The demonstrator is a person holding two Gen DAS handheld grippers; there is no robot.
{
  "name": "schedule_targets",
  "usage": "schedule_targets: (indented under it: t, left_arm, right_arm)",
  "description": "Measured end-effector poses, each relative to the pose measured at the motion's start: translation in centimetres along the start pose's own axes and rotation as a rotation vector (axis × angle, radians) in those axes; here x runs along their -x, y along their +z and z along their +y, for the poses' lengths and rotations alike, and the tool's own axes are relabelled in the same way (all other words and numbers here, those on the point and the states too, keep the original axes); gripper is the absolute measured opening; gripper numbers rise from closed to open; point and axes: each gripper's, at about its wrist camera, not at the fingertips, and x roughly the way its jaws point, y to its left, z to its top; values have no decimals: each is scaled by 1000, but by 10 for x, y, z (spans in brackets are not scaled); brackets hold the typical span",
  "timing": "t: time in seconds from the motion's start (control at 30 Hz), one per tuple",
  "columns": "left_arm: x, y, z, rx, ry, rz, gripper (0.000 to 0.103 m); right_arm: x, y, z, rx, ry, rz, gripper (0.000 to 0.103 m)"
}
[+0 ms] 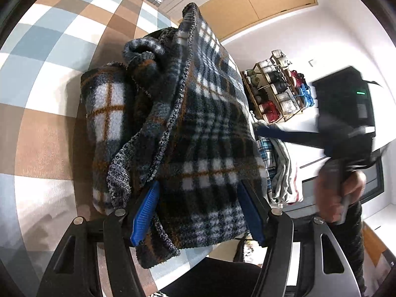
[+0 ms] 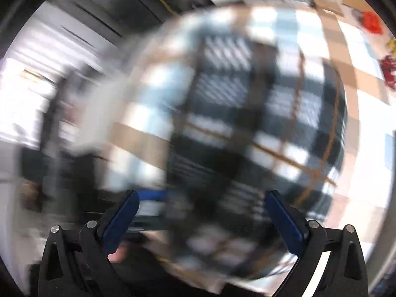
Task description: Fold large clothes
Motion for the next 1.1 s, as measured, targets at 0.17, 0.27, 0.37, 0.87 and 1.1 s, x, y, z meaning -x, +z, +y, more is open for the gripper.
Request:
schedule_targets:
  t: [0.17, 0.27, 0.37, 0.87, 1.1]
  left_arm:
    - [3, 3, 11, 64, -40, 7, 60]
    - [9, 1, 20, 85, -62, 24, 60]
    - [10, -1, 23, 95, -67, 38, 60]
    - [16, -2, 25, 89, -49, 7, 60]
    - [11, -5, 10, -20, 5, 14, 60]
  right_arm:
    - [-6, -16, -3, -88, 140, 159, 103]
    - [-65, -41, -29, -172, 49, 294, 103]
    - [-101, -53, -42, -223, 2, 332, 103]
    - [25, 22, -5, -109, -181, -8, 103]
    - [-69, 62, -26, -6, -482, 115, 103]
